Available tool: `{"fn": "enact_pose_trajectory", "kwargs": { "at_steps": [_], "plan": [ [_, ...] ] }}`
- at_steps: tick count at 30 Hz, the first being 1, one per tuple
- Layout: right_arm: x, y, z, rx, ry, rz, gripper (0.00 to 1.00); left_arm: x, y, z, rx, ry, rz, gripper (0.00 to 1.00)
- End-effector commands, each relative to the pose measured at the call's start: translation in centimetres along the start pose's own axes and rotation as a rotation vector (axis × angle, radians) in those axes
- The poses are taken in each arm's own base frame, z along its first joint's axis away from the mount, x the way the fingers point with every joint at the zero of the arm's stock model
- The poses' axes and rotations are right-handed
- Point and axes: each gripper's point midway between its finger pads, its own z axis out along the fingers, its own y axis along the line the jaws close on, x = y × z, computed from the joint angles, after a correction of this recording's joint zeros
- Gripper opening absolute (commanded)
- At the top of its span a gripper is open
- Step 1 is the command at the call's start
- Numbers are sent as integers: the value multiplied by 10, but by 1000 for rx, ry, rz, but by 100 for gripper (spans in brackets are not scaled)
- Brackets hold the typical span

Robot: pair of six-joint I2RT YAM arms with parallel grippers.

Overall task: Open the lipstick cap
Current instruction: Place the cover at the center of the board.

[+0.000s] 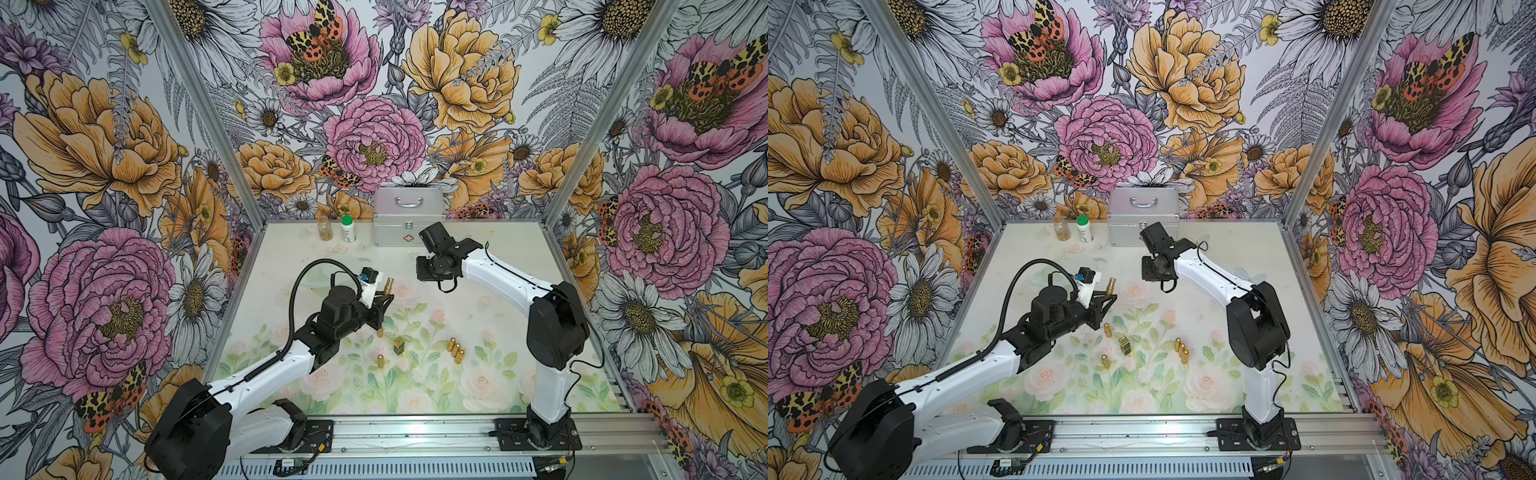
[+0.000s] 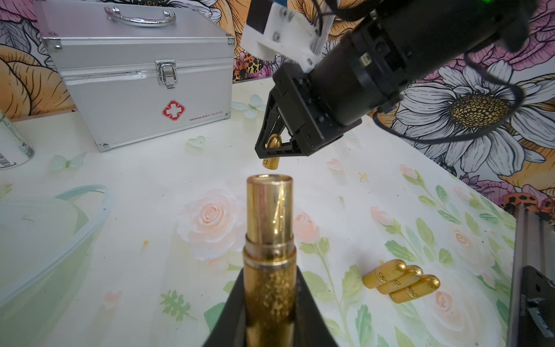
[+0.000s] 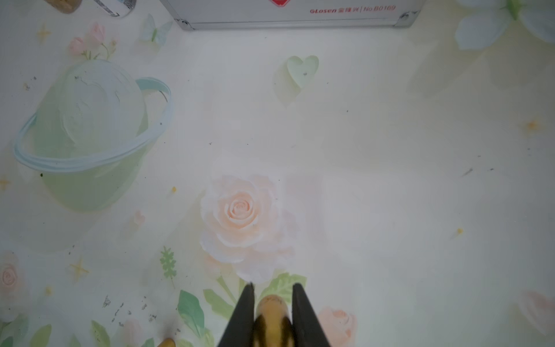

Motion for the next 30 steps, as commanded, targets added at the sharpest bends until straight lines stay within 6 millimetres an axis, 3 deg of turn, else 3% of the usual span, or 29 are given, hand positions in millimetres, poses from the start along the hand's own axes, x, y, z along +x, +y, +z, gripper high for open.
{"fn": "enact_pose_trajectory", "kwargs": {
  "at_steps": [1,7,13,30],
  "plan": [
    [-7,-1,22,27,-29,-14,11,-4,5,0,-16,-22,-15,0],
    [-3,-5,56,56,-7,-15,10,-3,6,4,-13,-21,-16,0],
    [-2,-8,75,81,-9,-14,10,-2,6,5,-14,-22,-19,0],
    [8,-8,99,119,-3,-60,11,2,9,7,-22,-19,-25,0]
  ]
}}
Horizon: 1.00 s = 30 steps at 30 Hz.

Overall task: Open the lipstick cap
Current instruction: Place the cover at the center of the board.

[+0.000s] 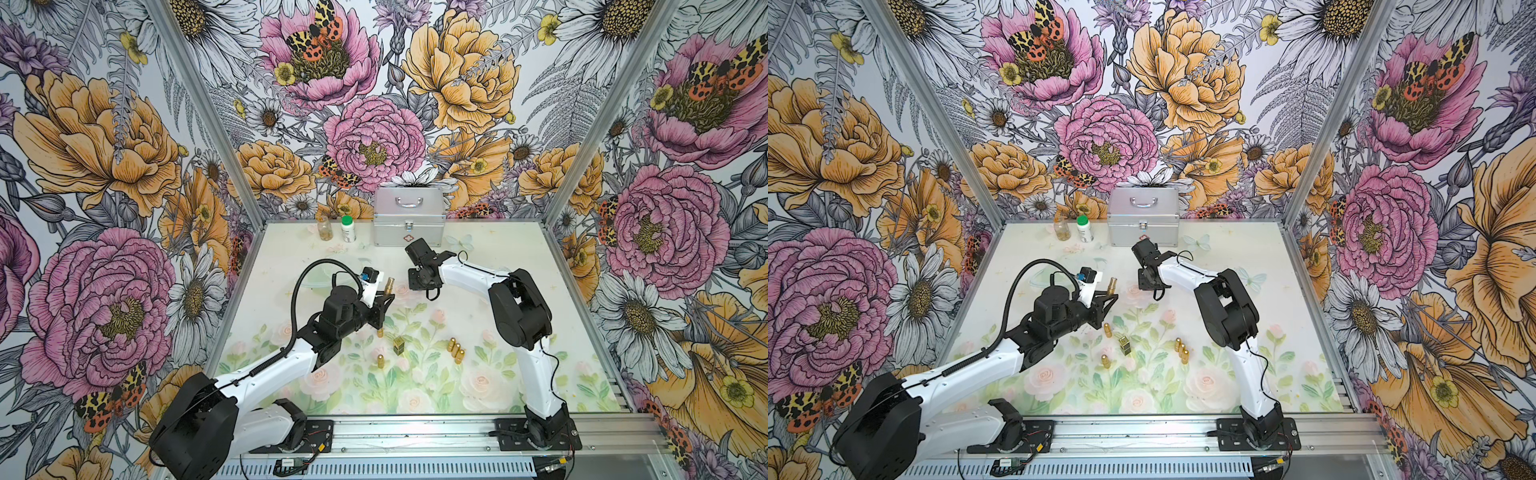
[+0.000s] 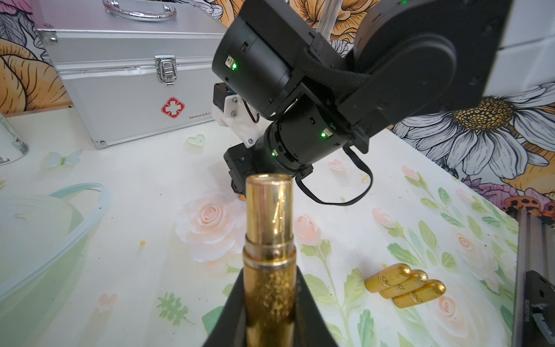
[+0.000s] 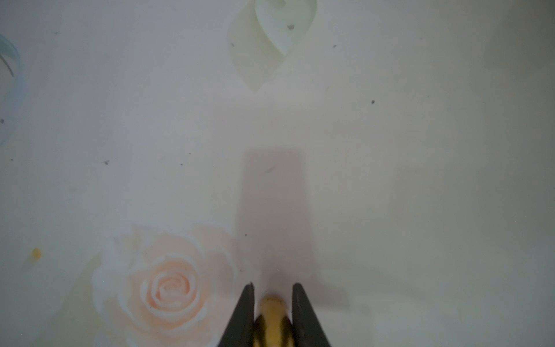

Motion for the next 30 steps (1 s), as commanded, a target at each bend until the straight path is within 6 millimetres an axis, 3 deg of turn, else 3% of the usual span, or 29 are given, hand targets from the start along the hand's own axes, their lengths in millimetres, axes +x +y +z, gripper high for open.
{"fn": "enact_pose_trajectory", "kwargs": {
  "at_steps": [1,30],
  "plan": [
    [-2,5,10,11,-17,-27,11,-1,6,1,-18,-19,-9,0],
    [-1,9,9,1,-14,-42,25,-1,7,-3,-23,-27,-7,0]
  ]
}}
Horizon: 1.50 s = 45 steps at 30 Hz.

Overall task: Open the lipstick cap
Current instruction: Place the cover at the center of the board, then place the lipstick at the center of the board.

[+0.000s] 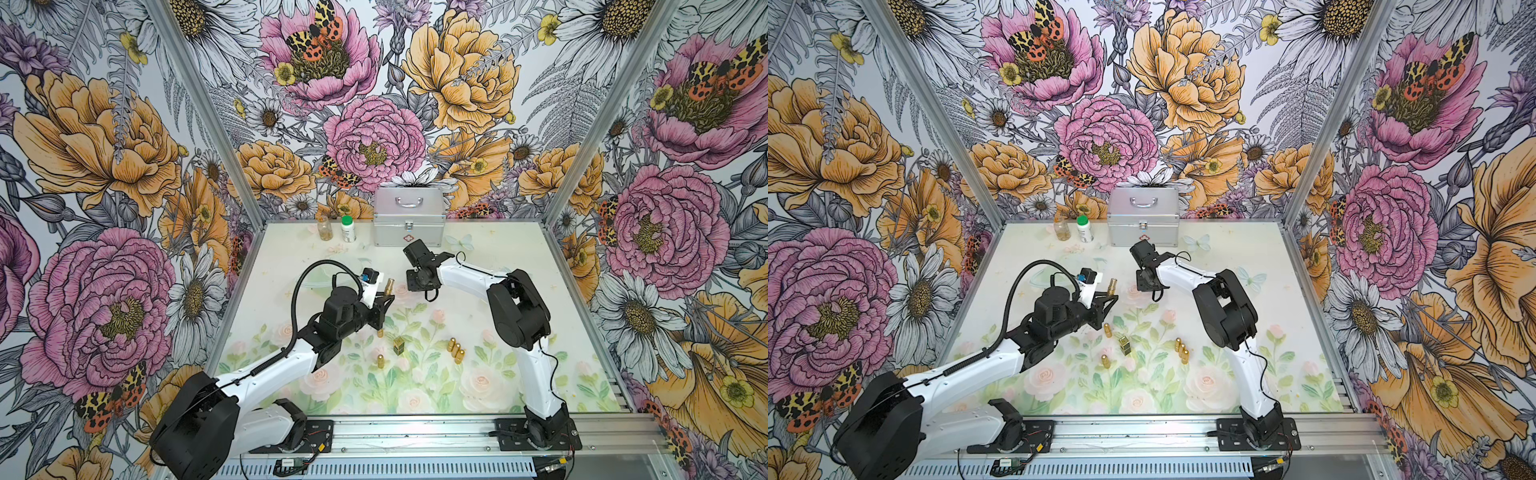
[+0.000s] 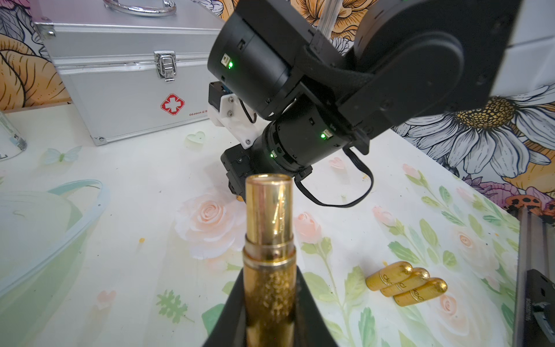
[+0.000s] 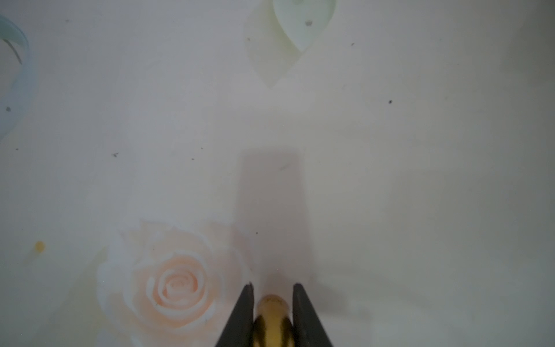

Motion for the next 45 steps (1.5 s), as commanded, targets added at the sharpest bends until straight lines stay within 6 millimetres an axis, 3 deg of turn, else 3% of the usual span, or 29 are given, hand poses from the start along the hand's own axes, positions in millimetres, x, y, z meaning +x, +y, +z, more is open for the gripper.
{"fn": "enact_pose_trajectory", "kwargs": {
  "at_steps": [1,6,13,18,25,35,39,45],
  "plan": [
    [-3,5,8,3,-12,-19,26,-6,6,-4,-21,-35,-4,0],
    [0,6,8,-2,-5,-18,28,-6,5,-7,-22,-44,-4,0],
    [-14,10,-16,-25,-51,-16,35,-6,7,-12,-36,-53,-1,0],
    [-16,5,-50,-52,-49,0,45,-7,8,-13,-34,-53,5,0],
    [5,10,-130,-208,-39,5,55,-12,4,-9,-9,-33,41,0],
    [38,65,-232,-610,-4,-41,64,-17,-9,2,47,9,110,0],
    [38,87,-247,-676,5,-55,65,-18,-18,5,64,19,147,0],
    [33,106,-244,-700,16,-61,61,-18,-26,10,72,39,180,0]
  ]
}}
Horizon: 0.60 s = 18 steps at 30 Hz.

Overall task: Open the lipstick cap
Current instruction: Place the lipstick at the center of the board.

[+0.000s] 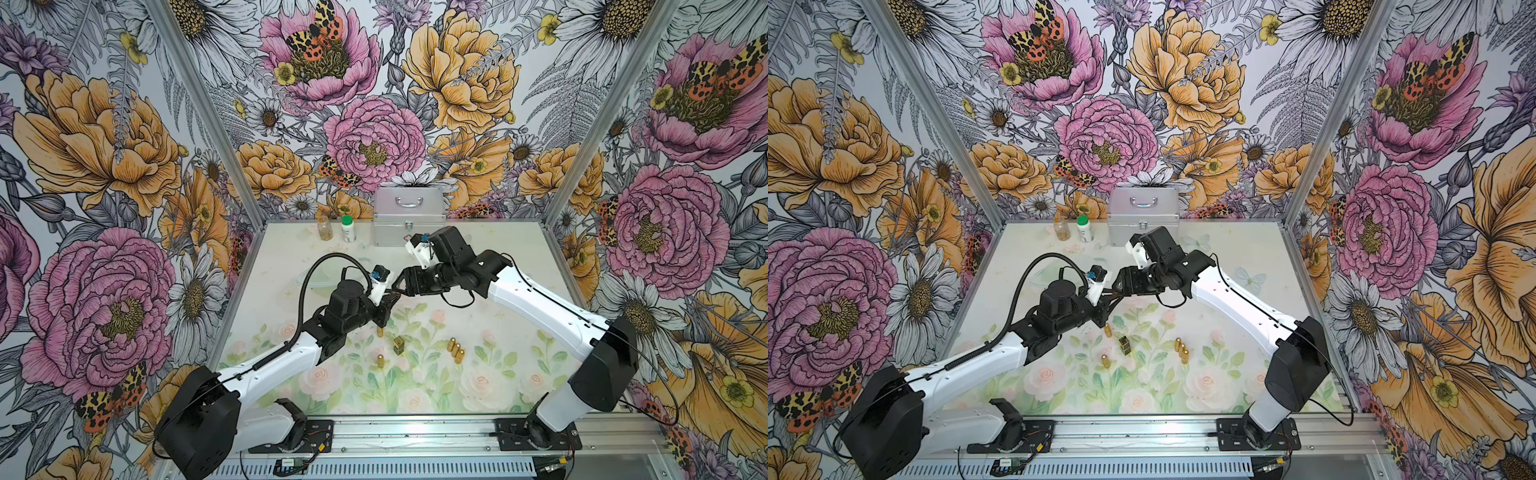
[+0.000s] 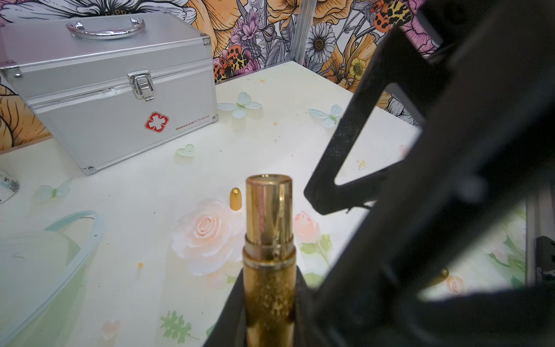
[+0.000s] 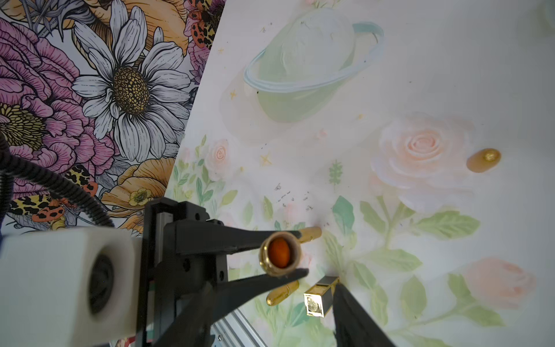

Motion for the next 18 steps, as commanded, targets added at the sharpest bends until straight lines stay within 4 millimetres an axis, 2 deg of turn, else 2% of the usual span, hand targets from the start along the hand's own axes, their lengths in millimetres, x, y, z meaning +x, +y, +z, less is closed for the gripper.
{"fn": "enact_pose_trajectory", "kwargs": {
  "at_steps": [1,5,18],
  "plan": [
    [-9,10,5,-39,-3,14,59,-6,-7,2,25,5,39,0],
    [-5,10,10,-43,9,22,52,-8,-7,2,16,2,43,0],
    [-2,-4,21,-4,22,41,38,-12,-8,1,8,-9,53,0]
  ]
}}
